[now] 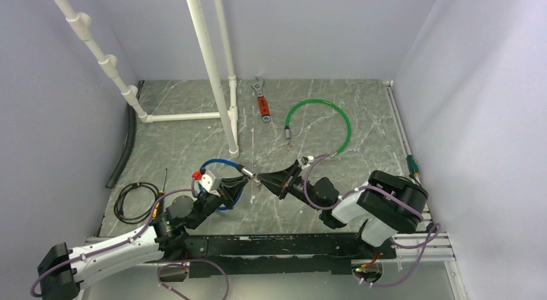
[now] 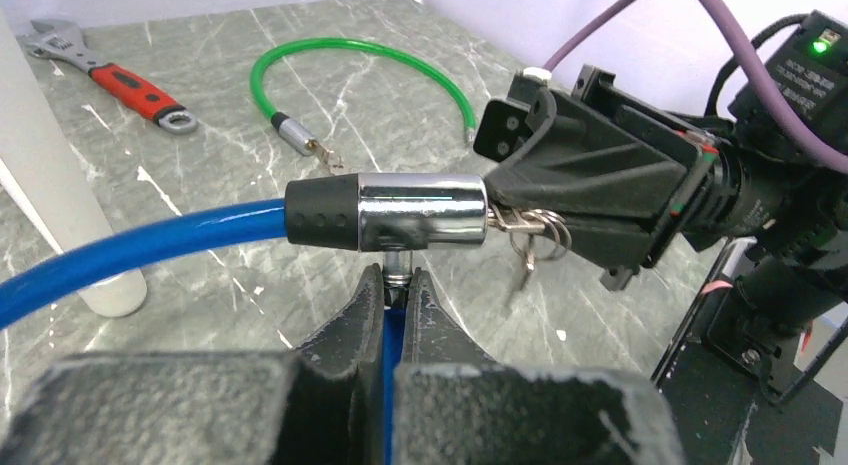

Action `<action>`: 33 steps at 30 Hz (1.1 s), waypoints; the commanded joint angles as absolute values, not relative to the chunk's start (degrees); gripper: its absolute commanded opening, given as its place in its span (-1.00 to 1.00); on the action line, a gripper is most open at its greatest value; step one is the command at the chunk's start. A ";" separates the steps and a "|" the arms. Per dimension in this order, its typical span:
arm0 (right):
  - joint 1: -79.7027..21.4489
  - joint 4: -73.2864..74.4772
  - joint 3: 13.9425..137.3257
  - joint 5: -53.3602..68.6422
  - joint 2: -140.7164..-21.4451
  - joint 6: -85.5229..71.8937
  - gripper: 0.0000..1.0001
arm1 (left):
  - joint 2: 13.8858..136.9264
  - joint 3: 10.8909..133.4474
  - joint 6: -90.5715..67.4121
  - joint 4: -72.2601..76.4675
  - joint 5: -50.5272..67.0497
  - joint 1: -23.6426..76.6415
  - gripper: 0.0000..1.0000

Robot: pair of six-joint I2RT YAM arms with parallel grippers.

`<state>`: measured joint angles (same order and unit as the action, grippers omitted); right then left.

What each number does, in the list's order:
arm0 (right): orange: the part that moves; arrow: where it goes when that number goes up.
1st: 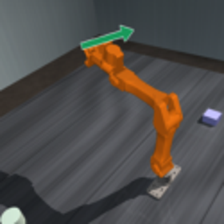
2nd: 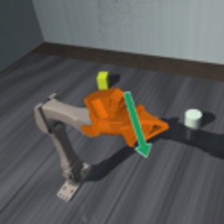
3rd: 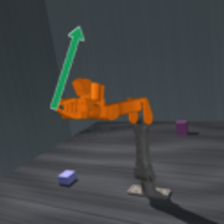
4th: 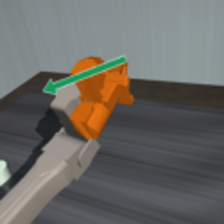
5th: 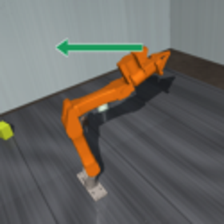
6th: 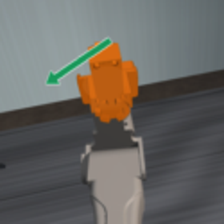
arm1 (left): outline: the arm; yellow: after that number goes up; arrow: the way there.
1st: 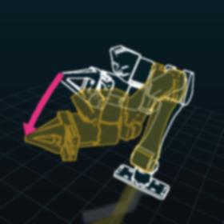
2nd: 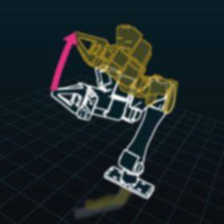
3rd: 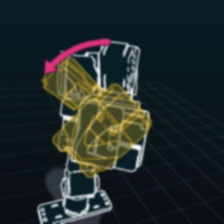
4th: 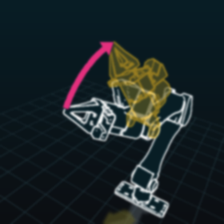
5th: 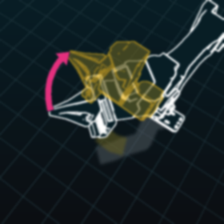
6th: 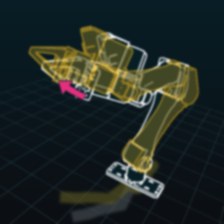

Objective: Unlock with the key

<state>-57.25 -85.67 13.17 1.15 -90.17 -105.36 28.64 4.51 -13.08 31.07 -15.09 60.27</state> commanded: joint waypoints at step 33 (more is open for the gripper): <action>-51.15 1.71 35.80 6.63 -58.28 -43.77 0.46 | 33.72 11.18 -16.70 22.30 -6.07 61.52 -1.00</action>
<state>-51.16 -6.39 32.23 5.63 -57.47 -49.19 33.36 8.38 -15.79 17.69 -7.64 61.34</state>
